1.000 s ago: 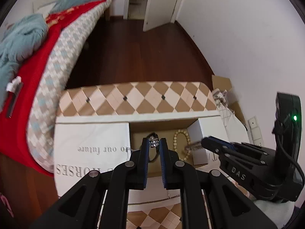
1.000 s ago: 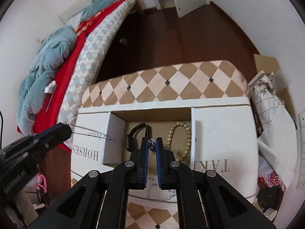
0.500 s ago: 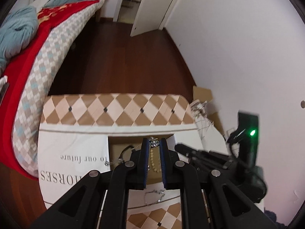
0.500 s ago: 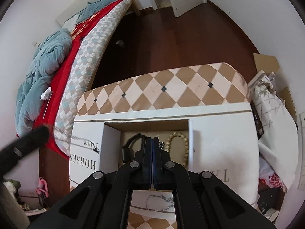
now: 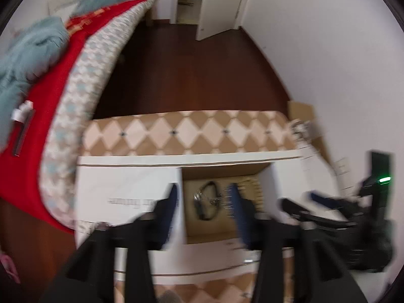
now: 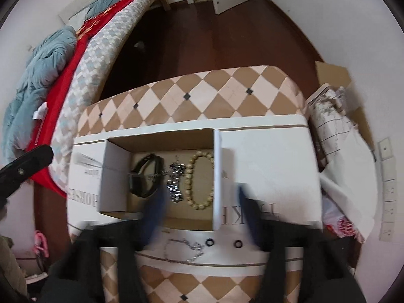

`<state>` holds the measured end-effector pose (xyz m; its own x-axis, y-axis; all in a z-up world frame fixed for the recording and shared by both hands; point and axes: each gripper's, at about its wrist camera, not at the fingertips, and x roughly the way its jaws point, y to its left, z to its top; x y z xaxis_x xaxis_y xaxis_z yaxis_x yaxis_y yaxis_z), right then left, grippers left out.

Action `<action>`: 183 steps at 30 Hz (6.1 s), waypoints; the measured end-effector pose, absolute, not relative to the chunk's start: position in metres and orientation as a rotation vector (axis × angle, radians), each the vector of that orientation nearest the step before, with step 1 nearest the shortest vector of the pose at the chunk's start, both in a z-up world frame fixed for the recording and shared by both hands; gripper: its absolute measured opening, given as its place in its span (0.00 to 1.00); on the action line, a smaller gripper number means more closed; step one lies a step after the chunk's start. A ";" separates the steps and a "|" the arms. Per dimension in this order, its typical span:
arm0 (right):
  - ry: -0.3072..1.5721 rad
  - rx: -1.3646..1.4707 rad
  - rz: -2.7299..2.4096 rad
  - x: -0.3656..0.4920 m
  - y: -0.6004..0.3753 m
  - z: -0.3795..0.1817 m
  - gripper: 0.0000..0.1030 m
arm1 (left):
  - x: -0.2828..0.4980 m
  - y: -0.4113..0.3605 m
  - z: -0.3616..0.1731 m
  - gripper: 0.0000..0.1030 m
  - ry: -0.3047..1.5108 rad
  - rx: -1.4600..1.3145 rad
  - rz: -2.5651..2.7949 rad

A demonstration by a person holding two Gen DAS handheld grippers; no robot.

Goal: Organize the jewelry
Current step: 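Withdraw both open tools from the box, then reach down and grasp a small black ring with the right tool, then lift black ring with right tool while left tool closes on thin chain, then lower black ring into box with right tool while left tool drops chain there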

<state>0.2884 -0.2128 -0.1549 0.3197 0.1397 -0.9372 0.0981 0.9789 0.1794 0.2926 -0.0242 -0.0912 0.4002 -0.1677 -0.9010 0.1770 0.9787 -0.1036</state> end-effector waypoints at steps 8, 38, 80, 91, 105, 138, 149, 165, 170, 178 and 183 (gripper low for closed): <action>1.219 0.086 -0.062 0.271 -0.208 -0.155 0.99 | 0.276 -0.008 -0.102 0.99 1.039 0.155 -0.037; 0.982 0.040 -0.094 0.161 -0.185 -0.059 1.00 | 0.157 0.003 -0.041 1.00 0.861 0.126 -0.006; 1.206 0.217 -0.124 0.186 -0.236 -0.268 0.45 | 0.186 -0.019 -0.223 1.00 1.187 0.256 0.095; 1.198 0.091 -0.148 0.182 -0.232 -0.266 0.13 | 0.194 -0.052 -0.245 0.98 1.313 0.112 -0.104; 1.200 0.212 -0.210 0.159 -0.272 -0.261 0.13 | 0.199 -0.093 -0.261 0.00 1.340 0.201 -0.265; 1.012 0.293 0.029 0.174 -0.242 -0.126 0.13 | 0.202 -0.027 -0.050 0.00 0.987 0.001 -0.335; 1.088 0.239 0.116 0.260 -0.209 -0.131 0.13 | 0.267 -0.039 -0.074 0.00 1.067 0.022 -0.367; 1.264 0.218 0.122 0.307 -0.195 -0.175 0.18 | 0.279 -0.024 -0.161 0.04 1.238 0.101 -0.242; 1.248 0.224 0.103 0.305 -0.199 -0.170 0.53 | 0.277 -0.018 -0.162 0.41 1.184 0.147 -0.152; 1.177 0.079 -0.016 0.287 -0.192 -0.157 0.78 | 0.277 0.000 -0.154 1.00 1.111 0.165 -0.022; 1.179 0.037 -0.067 0.276 -0.191 -0.162 1.00 | 0.270 0.002 -0.155 1.00 1.097 0.165 -0.001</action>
<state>0.2757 -0.1913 -0.1620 0.3805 -0.0331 -0.9242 0.0715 0.9974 -0.0063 0.2695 0.0021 -0.1551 0.4572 0.0807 -0.8857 0.0824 0.9877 0.1325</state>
